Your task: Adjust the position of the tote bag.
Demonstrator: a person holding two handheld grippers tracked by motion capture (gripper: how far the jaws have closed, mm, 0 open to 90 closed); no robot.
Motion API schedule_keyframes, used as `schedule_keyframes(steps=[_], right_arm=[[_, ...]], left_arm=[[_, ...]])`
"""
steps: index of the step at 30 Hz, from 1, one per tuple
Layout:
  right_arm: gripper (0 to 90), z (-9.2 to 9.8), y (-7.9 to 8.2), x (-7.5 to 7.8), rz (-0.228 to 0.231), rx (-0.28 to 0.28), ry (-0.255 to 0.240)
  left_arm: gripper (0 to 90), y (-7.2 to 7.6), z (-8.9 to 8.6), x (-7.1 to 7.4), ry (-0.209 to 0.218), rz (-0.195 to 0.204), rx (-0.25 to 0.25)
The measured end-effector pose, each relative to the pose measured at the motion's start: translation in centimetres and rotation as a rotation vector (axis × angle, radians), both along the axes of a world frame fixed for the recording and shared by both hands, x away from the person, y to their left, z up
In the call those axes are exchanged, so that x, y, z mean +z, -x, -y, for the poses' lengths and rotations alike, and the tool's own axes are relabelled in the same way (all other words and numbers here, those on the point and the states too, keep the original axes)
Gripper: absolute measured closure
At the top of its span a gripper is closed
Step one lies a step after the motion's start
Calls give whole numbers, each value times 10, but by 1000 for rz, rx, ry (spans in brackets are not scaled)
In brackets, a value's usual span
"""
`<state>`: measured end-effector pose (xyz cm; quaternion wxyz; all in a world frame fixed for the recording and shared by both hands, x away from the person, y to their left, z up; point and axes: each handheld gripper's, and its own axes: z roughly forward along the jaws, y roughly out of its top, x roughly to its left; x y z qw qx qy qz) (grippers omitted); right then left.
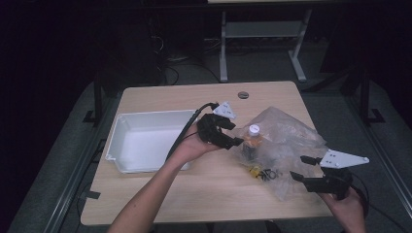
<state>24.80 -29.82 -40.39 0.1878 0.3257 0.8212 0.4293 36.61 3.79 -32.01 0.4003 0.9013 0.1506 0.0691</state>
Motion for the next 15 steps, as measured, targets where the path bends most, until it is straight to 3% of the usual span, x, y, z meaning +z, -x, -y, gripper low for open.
schedule_keyframes(steps=[11, 15], right_arm=[[322, 3, 1, 1, 7, -3, -10], [322, 4, 1, 1, 7, -2, -14]], left_arm=[[351, -14, 25, 2, -36, -8, -32], [410, -17, 29, -3, -60, -18, -39]])
